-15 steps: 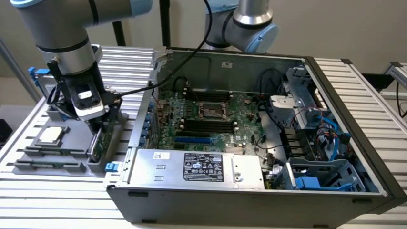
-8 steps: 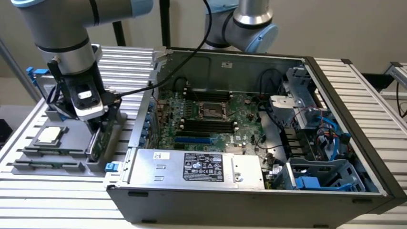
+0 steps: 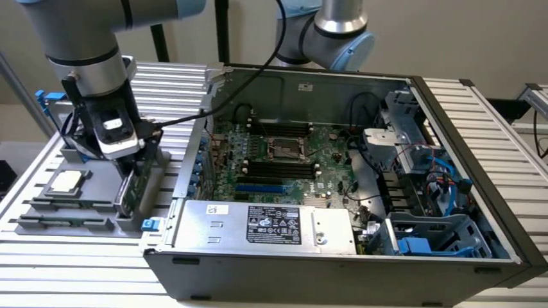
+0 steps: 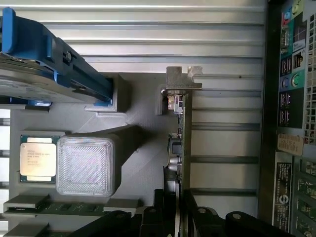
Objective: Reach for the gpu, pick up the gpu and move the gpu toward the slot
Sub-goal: 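Pick up the gpu and move the gpu toward the slot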
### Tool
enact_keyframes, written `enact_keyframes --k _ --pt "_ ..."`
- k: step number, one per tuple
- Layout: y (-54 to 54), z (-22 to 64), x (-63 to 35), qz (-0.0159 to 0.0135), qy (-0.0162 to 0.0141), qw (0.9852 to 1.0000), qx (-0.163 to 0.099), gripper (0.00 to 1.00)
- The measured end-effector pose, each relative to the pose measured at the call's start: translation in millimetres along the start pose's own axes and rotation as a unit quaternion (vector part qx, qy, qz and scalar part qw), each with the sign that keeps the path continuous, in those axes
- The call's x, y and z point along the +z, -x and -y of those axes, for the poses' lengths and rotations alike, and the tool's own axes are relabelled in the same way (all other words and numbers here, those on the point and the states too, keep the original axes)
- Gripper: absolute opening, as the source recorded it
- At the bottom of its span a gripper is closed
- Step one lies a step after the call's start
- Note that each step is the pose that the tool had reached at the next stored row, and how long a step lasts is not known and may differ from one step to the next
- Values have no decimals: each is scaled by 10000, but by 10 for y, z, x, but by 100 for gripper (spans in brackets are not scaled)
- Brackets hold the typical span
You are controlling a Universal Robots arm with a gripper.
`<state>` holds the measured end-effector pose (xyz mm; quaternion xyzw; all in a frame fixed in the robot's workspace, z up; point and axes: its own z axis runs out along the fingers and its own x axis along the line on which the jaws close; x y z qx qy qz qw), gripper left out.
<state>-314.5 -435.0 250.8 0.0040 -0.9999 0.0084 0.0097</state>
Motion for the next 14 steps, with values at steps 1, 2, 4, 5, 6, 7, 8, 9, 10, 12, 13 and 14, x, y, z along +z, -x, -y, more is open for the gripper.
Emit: enact_keyframes --k 1,2,4,5,6,7,8,9,10,12,13,14 --pt "0 0 -10 0 1 10000 0 26" --pt "0 0 -22 0 1 10000 0 26" --pt "-1 1 -57 0 1 10000 0 26" --pt "-2 1 -79 0 1 10000 0 26" --pt "-2 2 -104 -2 1 10000 0 26" --pt "-3 2 -132 -2 1 10000 0 26" --pt "-3 3 -168 -2 2 10000 0 26" --pt "-4 4 -211 -2 3 10000 0 26" --pt "-5 4 -256 -3 4 10000 0 26" --pt "-7 6 -346 -2 6 10000 0 26" --pt "-8 7 -391 -2 7 10000 0 26" --pt "-9 7 -437 -2 8 10000 0 26"
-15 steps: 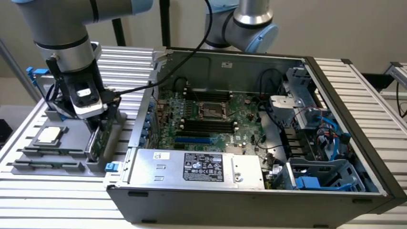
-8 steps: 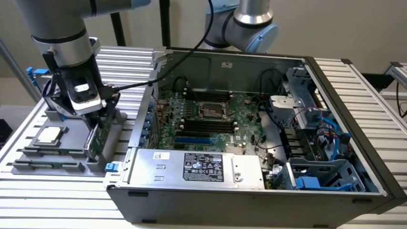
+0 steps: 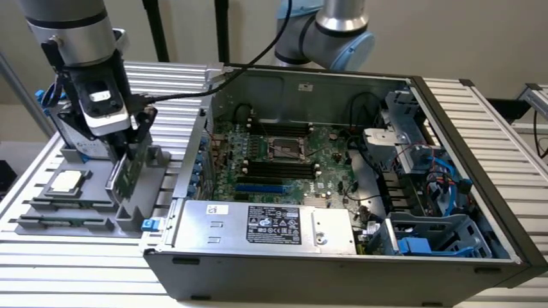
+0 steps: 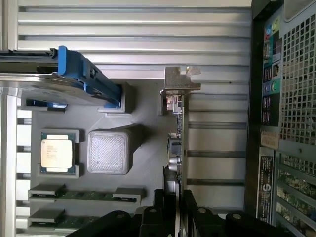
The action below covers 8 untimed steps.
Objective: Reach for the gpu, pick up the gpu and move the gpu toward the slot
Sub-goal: 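Pick up the gpu and move the gpu toward the slot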
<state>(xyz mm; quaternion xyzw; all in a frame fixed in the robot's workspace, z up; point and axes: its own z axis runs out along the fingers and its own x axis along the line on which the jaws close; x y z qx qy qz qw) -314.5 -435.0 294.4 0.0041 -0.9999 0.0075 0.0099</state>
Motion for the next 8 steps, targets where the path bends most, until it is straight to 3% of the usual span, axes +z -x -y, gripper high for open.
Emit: enact_keyframes --k 8 --pt "9 8 -364 0 3 10000 -1 26"
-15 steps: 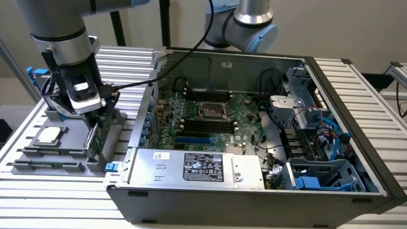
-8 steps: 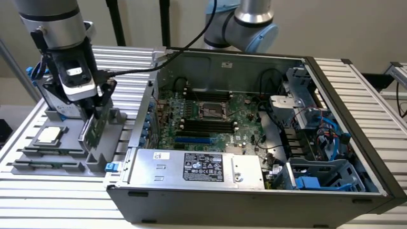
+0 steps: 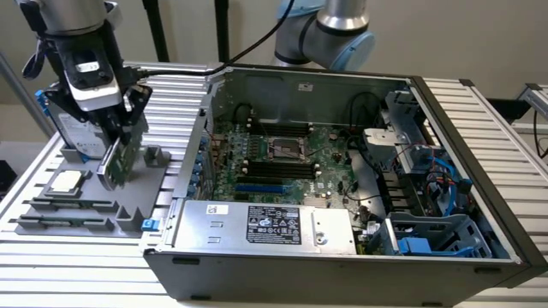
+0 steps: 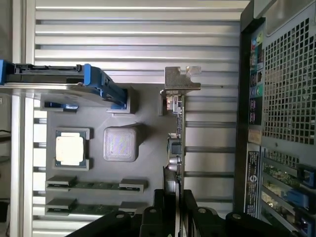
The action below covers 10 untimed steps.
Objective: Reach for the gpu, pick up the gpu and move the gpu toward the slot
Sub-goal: 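Pick up the gpu and move the gpu toward the slot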
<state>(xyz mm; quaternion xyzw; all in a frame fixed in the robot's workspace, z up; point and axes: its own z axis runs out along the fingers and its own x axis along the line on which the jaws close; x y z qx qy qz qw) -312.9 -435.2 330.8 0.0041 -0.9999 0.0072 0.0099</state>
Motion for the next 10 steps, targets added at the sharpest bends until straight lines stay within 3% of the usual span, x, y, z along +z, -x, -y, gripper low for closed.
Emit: enact_keyframes --k 4,10 --pt "51 4 -178 0 18 10000 -2 26" --pt "227 18 -454 1 56 10000 -17 26"
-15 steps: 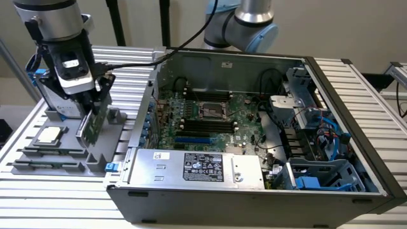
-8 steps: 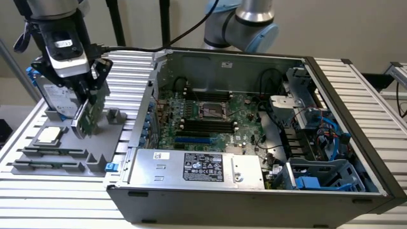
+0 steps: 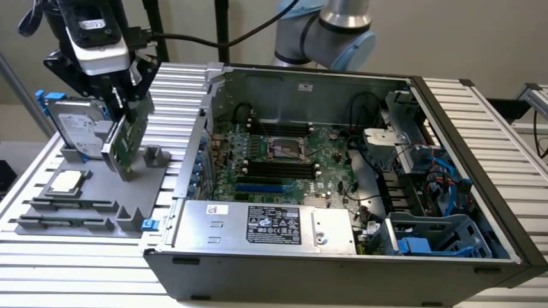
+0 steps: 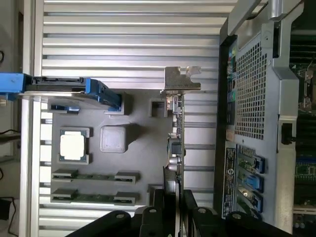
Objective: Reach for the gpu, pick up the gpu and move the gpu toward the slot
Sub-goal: 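Pick up the gpu and move the gpu toward the slot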
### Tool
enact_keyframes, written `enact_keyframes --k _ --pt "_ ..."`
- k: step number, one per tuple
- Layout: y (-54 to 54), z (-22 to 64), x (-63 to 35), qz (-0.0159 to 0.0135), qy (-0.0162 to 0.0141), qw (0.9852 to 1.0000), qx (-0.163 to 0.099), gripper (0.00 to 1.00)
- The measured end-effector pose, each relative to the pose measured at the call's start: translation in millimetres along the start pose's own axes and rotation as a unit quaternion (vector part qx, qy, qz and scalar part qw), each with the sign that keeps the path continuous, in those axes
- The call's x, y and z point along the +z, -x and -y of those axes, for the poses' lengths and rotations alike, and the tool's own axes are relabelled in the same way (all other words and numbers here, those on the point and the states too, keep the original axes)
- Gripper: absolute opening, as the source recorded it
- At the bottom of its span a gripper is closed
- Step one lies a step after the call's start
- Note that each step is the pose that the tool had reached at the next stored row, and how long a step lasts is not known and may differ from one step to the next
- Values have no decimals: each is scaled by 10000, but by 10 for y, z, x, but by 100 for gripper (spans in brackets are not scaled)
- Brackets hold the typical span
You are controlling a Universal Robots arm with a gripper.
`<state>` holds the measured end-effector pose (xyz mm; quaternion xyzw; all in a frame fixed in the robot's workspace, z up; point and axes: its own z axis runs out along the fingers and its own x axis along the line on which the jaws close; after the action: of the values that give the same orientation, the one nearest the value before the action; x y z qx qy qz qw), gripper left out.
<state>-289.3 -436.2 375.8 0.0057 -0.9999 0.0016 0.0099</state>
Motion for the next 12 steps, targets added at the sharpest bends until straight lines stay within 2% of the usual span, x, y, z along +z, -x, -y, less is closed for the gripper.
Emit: enact_keyframes --k 6,12 --pt "257 20 -269 -2 43 10000 -7 26" --pt "526 30 -488 -3 108 9999 -9 26"
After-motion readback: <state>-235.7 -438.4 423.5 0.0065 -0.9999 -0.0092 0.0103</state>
